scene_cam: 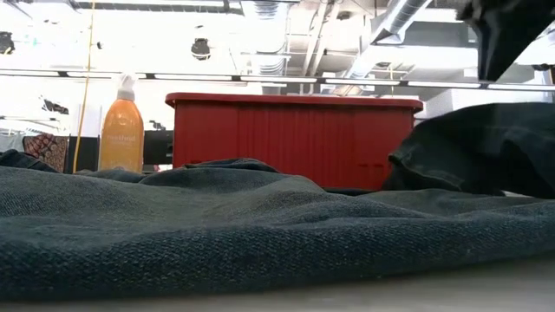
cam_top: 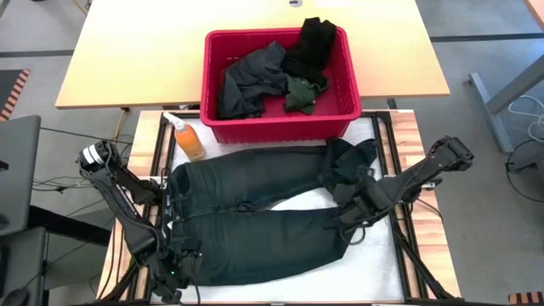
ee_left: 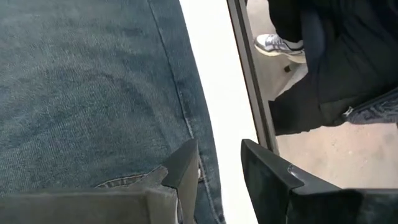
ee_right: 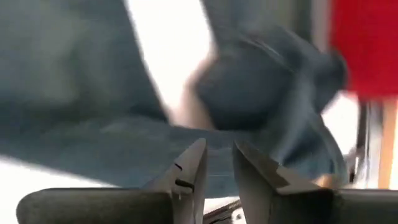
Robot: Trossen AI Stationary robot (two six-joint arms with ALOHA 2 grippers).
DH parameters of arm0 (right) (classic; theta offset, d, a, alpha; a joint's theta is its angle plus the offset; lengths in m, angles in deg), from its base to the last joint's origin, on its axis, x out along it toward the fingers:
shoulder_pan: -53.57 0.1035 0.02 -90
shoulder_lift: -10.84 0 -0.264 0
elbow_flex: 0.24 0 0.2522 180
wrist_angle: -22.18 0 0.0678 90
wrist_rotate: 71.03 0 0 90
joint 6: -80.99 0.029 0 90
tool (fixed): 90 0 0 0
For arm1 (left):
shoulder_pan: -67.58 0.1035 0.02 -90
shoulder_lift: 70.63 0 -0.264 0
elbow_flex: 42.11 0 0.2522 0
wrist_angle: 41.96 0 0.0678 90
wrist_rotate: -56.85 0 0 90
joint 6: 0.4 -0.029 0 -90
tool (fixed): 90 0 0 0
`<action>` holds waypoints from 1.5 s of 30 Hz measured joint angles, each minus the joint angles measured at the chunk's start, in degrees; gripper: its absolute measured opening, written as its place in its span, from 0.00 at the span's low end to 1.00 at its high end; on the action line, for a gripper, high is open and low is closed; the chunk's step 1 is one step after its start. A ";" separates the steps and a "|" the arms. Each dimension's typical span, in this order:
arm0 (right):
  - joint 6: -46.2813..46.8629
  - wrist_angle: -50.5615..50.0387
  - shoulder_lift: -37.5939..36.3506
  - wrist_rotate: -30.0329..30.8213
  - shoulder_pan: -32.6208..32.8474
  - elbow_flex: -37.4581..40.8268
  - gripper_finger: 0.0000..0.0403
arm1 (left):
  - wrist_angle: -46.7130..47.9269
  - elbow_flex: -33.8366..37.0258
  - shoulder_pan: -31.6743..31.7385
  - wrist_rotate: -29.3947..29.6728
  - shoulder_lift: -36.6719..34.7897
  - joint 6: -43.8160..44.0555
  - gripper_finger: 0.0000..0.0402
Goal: Fold Laundry from Bin
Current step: Fold the dark blue jeans
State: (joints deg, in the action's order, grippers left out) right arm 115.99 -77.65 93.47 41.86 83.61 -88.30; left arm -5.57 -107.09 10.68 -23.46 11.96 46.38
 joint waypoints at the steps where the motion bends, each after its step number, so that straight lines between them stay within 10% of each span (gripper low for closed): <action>1: -5.30 1.46 0.19 -1.47 0.85 -0.95 0.27 | -0.56 0.35 -0.11 0.00 0.00 -0.25 0.27; 9: -51.53 14.05 1.09 -4.81 7.42 -3.41 0.28 | -3.68 0.70 -0.11 1.91 0.00 -4.76 0.28; 21: -55.98 13.53 1.09 -0.52 7.07 -3.39 0.31 | -4.07 0.70 2.42 2.26 0.67 -4.24 0.54; 26: -56.07 12.61 1.49 -0.28 7.10 -3.34 0.42 | -9.79 0.78 2.73 -7.36 8.71 -8.39 0.63; 45: -67.50 8.05 15.69 1.89 8.62 -3.70 0.58 | -4.76 -6.27 2.96 -1.55 16.45 -16.48 0.63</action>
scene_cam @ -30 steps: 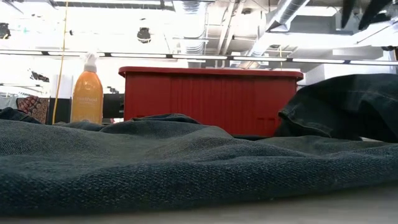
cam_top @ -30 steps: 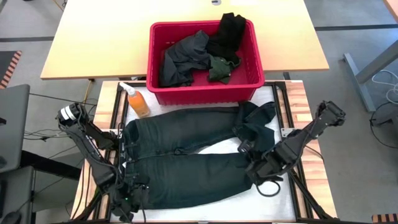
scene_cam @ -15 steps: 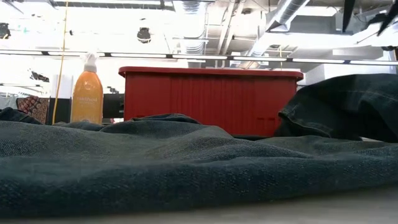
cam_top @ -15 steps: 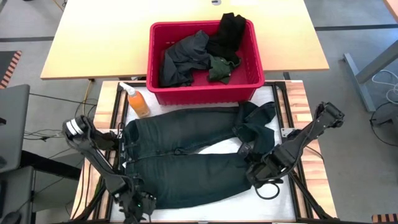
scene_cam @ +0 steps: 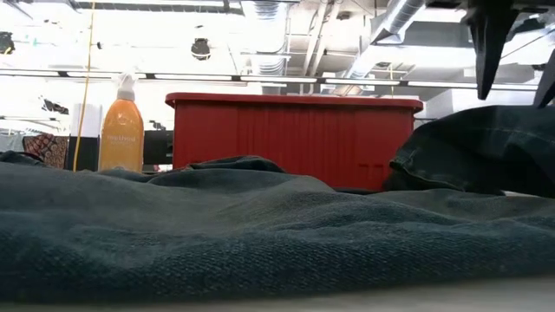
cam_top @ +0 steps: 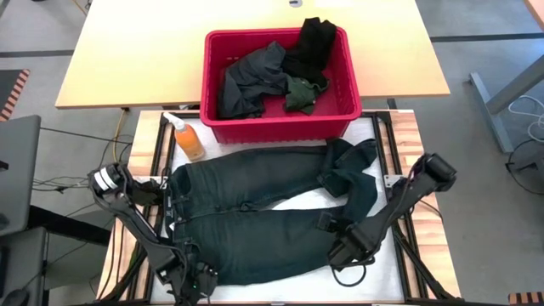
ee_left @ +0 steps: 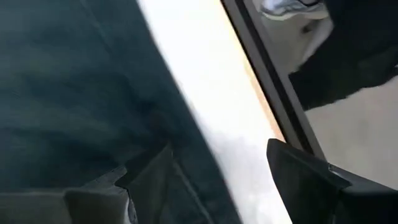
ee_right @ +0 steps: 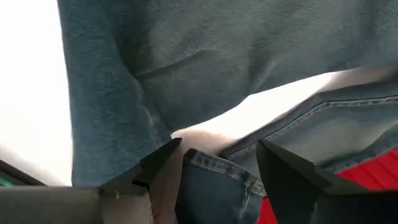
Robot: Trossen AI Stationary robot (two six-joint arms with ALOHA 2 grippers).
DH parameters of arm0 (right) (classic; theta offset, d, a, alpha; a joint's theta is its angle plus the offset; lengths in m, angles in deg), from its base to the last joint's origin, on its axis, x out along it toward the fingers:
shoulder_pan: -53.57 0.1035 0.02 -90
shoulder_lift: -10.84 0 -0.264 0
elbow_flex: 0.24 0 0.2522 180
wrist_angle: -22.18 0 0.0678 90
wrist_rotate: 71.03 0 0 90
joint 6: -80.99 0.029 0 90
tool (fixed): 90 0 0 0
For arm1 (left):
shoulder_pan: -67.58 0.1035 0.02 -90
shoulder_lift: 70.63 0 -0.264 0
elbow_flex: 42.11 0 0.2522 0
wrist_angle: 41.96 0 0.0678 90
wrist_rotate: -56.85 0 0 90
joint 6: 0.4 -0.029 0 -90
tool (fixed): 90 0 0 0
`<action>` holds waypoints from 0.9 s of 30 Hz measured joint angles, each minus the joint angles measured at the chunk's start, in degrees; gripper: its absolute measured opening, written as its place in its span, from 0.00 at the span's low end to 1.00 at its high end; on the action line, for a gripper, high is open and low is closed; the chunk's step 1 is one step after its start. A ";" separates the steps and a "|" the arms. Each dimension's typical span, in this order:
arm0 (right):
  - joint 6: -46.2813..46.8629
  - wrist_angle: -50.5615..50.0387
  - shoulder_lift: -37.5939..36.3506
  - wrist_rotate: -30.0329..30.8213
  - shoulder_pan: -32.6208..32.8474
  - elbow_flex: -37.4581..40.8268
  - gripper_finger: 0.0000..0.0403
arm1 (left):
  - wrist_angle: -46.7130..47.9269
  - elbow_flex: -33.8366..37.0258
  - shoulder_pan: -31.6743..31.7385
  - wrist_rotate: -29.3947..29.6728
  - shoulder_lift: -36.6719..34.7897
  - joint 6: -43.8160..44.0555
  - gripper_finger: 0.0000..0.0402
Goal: Fold Laundry from Bin
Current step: Fold the dark blue jeans
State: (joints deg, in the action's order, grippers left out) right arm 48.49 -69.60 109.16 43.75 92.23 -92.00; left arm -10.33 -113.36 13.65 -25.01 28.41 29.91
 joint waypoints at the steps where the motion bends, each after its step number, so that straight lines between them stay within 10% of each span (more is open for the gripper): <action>1: 0.25 -0.05 0.00 0.08 0.00 -0.17 0.58 | 3.11 -1.59 0.10 0.77 -0.06 -0.82 0.62; 27: -0.39 -11.83 0.27 -6.82 0.93 -2.52 0.56 | 8.79 -4.32 -2.73 3.21 8.90 3.21 0.51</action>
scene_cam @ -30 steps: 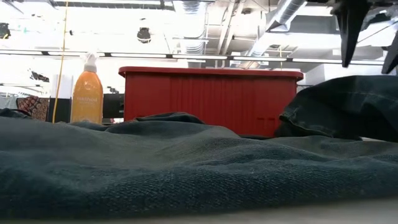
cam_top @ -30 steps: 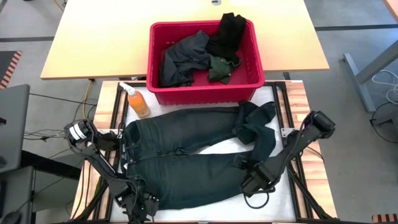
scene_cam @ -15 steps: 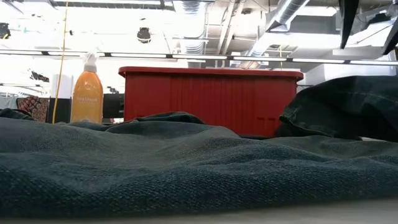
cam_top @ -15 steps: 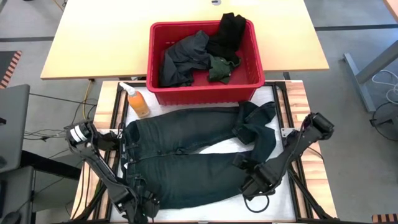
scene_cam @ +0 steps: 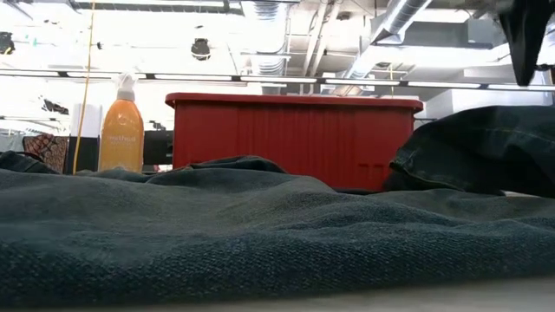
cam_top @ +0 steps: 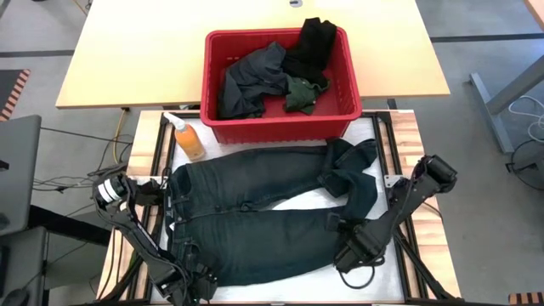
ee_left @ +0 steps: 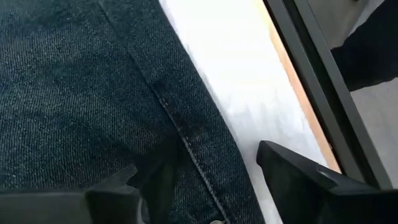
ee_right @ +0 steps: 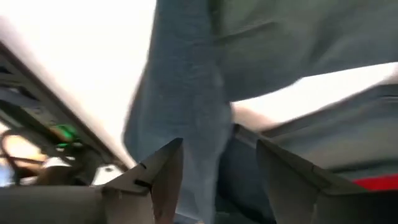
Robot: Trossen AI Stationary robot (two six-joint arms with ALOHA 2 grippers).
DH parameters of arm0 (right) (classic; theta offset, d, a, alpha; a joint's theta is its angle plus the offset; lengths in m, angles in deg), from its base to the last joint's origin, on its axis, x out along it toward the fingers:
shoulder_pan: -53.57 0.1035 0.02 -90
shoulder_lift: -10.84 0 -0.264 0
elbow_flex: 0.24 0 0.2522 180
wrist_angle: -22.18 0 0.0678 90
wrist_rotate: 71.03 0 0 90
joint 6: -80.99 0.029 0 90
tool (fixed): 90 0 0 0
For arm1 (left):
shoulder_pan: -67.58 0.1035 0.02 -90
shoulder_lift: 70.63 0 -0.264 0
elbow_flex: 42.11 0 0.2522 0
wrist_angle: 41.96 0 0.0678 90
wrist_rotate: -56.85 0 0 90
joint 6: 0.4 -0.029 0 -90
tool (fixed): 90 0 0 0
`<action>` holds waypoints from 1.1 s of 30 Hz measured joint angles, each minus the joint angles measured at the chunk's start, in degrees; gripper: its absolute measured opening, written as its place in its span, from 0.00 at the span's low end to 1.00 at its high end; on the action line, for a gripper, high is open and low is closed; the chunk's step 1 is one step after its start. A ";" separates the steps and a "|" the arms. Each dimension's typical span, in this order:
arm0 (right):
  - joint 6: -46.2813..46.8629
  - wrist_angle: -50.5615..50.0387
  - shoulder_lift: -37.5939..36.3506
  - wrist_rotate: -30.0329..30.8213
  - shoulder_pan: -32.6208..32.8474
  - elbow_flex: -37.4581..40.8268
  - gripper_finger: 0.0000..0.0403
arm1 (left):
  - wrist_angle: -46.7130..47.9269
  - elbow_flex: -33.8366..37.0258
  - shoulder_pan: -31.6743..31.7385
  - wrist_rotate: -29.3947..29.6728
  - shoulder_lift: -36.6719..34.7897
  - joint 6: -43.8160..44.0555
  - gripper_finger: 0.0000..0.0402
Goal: Fold Laundry from Bin
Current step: Fold the dark blue jeans
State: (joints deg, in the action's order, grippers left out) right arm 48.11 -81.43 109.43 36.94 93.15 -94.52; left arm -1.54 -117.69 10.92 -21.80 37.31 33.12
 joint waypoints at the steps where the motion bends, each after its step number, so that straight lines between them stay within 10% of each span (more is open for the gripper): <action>1: 0.00 -0.09 0.00 -0.39 -0.64 0.90 0.56 | -0.02 0.02 0.00 0.00 0.00 0.34 0.49; 13: -1.11 0.39 0.01 -9.06 -9.13 6.38 0.42 | -0.71 0.16 -0.02 0.40 0.10 3.44 0.15; 20: 3.65 -0.17 -0.38 -13.48 -9.09 9.98 0.08 | -0.77 0.17 -0.08 2.42 0.20 5.66 0.02; 33: 58.94 -0.21 -9.64 -11.94 -9.37 9.35 0.05 | 8.95 0.43 -0.02 19.73 -16.66 4.67 0.01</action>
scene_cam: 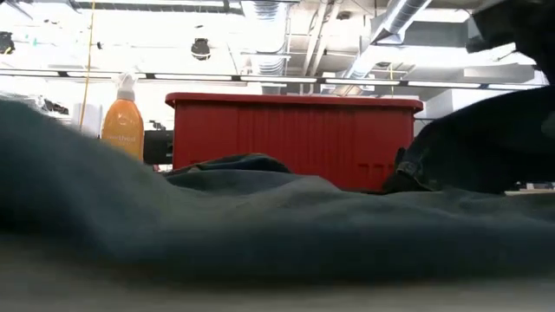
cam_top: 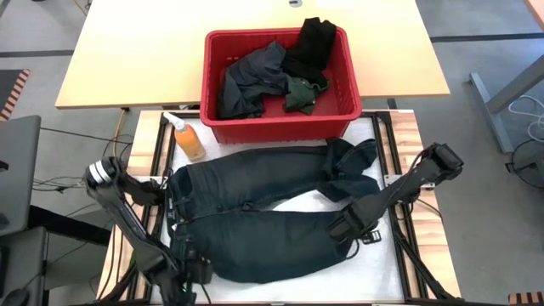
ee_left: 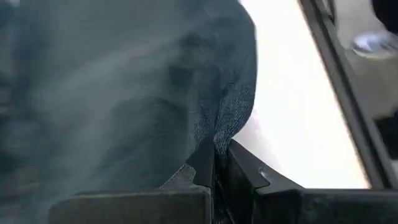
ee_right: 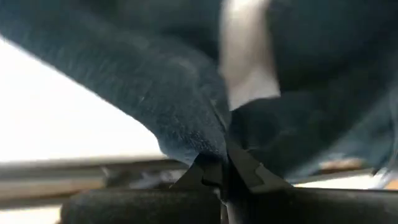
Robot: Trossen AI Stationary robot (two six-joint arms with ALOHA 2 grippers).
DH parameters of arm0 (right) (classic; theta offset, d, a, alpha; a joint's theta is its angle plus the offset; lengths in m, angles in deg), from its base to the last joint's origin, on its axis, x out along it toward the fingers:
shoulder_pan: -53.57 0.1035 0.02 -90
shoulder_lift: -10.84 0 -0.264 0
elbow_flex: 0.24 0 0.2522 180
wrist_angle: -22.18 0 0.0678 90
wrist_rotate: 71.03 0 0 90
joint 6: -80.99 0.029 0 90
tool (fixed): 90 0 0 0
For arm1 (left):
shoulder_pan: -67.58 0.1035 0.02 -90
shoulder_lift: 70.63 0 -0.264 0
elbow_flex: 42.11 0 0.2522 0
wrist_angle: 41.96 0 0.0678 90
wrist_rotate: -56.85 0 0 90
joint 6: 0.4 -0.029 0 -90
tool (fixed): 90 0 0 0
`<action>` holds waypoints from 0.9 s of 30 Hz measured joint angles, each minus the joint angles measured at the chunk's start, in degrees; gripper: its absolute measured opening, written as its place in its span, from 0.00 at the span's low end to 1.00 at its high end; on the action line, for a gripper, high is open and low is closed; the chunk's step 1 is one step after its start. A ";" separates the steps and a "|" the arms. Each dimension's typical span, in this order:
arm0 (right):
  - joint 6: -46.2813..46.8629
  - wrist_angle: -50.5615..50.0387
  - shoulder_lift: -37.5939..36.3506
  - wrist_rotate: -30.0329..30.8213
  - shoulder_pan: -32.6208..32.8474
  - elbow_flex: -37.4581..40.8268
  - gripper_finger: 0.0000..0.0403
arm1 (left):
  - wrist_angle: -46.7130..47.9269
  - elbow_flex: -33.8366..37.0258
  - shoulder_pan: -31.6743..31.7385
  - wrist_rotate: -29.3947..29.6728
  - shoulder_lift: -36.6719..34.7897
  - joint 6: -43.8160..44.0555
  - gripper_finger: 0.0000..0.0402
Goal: Fold Laundry from Bin
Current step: Fold the dark blue jeans
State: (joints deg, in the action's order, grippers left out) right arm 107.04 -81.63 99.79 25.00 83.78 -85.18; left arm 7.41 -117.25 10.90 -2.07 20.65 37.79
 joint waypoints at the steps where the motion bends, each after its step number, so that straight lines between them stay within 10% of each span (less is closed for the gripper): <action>1: 5.03 0.01 -1.27 1.11 -0.03 0.00 0.05 | 1.27 0.00 0.00 1.75 -2.07 0.00 0.01; 9: 42.27 0.02 -11.82 6.27 3.51 0.04 0.05 | 10.86 -0.04 0.02 1.30 -16.76 4.06 0.01; 18: 76.06 -0.03 -15.62 9.27 23.98 2.05 0.05 | 8.79 -0.07 -2.03 -8.02 -25.28 -3.72 0.01; 27: 93.76 0.30 -10.54 39.29 36.33 -0.56 0.05 | -1.57 -0.22 -2.62 -3.08 -32.01 -22.29 0.01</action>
State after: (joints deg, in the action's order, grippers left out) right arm 200.80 -81.34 89.26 64.29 120.11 -85.74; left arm 5.84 -117.48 8.28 -5.15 -11.36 15.50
